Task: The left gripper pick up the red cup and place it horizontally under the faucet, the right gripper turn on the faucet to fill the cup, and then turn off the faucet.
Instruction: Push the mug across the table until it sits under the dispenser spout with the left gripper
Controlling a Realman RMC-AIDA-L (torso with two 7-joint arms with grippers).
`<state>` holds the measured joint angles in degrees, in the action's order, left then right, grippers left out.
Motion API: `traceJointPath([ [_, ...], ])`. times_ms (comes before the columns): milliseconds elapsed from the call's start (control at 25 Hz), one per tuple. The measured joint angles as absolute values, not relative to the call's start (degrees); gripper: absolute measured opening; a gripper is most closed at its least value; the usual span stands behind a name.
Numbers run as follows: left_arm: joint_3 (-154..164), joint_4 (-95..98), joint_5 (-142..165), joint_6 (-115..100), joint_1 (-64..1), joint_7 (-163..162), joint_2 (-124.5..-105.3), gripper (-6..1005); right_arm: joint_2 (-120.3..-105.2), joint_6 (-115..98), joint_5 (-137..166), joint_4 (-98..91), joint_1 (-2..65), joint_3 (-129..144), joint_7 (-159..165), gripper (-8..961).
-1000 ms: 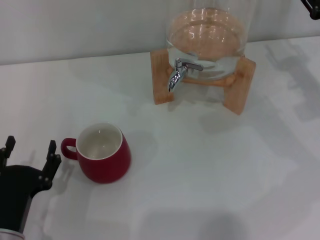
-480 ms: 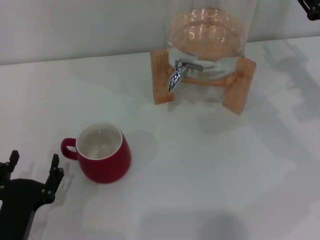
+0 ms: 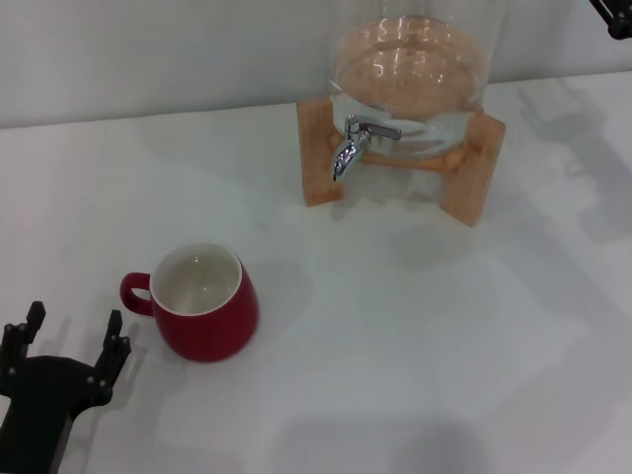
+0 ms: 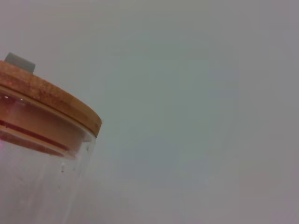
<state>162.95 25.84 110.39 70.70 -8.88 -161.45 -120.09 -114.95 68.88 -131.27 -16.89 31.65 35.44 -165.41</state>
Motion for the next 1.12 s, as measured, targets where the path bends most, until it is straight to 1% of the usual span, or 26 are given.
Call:
traceJointPath([
  [1120,162.7,23.1,110.1,66.2,-14.2,-161.7,-119.37,833,-115.13,69.4,-131.1,-17.1,31.4,35.6,-165.4,663],
])
